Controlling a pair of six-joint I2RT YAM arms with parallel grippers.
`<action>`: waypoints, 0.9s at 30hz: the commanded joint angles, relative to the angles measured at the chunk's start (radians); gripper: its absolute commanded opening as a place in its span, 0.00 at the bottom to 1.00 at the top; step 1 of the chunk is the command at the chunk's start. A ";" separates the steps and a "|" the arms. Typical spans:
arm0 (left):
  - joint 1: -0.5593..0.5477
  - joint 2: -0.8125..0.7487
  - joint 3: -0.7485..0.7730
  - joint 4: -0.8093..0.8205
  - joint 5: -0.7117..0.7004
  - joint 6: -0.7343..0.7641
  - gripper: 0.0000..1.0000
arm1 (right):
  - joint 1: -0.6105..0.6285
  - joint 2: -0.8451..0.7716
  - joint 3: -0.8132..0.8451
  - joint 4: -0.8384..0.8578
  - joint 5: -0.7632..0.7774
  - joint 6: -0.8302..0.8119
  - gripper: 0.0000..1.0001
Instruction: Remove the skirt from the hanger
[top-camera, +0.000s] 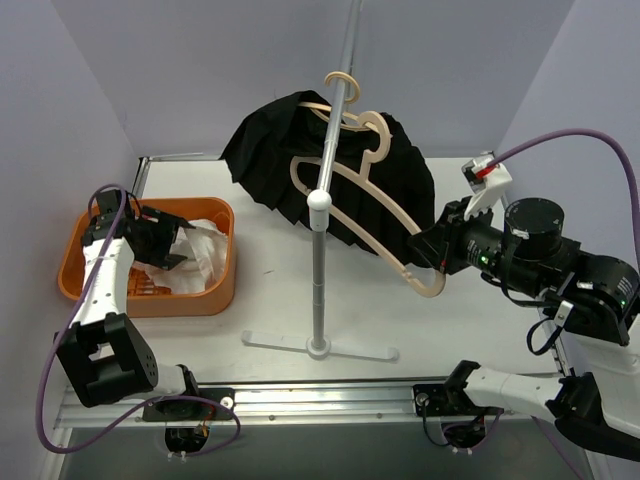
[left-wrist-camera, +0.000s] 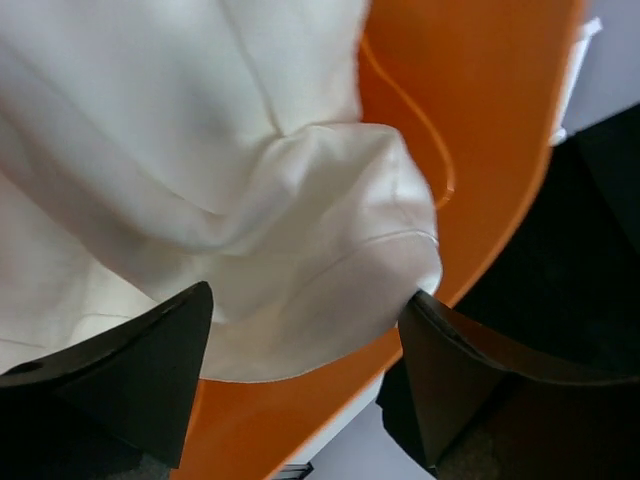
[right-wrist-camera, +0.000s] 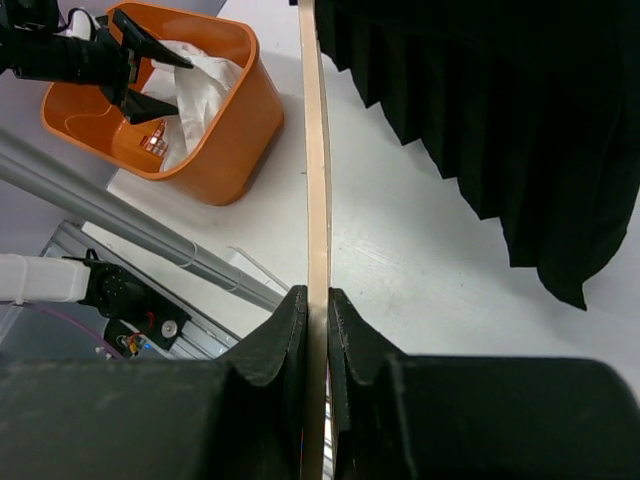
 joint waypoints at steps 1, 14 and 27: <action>-0.031 -0.020 0.099 -0.013 -0.006 -0.061 0.85 | 0.006 0.057 0.069 0.040 -0.020 -0.057 0.00; -0.065 -0.106 0.116 0.072 0.014 -0.181 0.94 | 0.006 0.182 0.194 0.015 -0.097 -0.102 0.00; -0.117 -0.022 0.358 -0.023 -0.086 -0.027 0.94 | 0.006 0.128 0.227 -0.031 -0.060 -0.071 0.00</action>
